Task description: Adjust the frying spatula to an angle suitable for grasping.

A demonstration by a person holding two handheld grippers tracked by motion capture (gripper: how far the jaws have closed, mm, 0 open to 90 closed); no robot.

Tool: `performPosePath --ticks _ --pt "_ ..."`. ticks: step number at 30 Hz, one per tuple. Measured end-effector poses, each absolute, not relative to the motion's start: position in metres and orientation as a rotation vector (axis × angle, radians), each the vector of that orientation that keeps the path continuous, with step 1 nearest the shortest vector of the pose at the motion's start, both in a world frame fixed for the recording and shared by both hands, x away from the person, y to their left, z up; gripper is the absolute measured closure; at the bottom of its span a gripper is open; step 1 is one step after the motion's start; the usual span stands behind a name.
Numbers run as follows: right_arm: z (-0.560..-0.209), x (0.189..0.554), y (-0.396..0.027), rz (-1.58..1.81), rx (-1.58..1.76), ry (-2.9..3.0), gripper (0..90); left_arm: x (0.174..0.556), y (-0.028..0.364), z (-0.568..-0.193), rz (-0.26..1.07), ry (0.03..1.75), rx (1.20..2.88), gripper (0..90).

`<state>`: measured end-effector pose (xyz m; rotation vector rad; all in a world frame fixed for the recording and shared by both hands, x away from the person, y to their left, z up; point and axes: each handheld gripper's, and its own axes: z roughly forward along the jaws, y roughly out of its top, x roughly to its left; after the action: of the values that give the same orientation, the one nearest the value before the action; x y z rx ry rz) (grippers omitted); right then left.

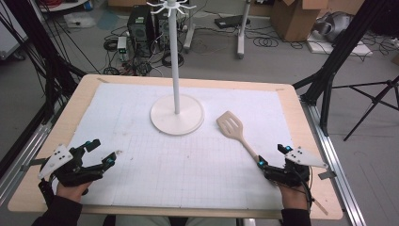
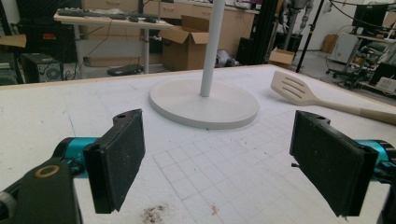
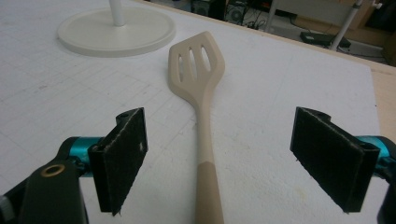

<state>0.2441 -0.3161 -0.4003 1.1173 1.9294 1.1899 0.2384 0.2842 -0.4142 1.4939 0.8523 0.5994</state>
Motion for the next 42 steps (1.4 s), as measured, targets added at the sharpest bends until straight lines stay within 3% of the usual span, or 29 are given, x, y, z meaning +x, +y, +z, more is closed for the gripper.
performPosePath --ticks 22,23,27,33,34,42 --pt "-0.396 0.243 -0.313 1.172 1.125 1.916 18.4 0.237 0.282 -0.414 0.574 0.827 1.504 20.8" --pt "-0.397 0.246 -0.314 1.163 1.124 1.93 23.4 0.238 0.283 -0.414 0.57 0.827 1.507 21.6" --pt "-0.401 0.253 -0.312 1.144 1.13 1.978 27.0 0.238 0.282 -0.415 0.564 0.832 1.508 21.7" --pt "-0.402 0.259 -0.303 1.096 1.097 2.038 42.3 0.236 0.282 -0.414 0.569 0.826 1.511 21.9" --pt "-0.404 0.262 -0.298 1.06 1.074 2.071 48.8 0.237 0.282 -0.414 0.568 0.83 1.51 21.9" --pt "-0.416 0.293 -0.281 0.878 1.017 2.194 52.6 0.239 0.281 -0.415 0.561 0.831 1.52 22.3"
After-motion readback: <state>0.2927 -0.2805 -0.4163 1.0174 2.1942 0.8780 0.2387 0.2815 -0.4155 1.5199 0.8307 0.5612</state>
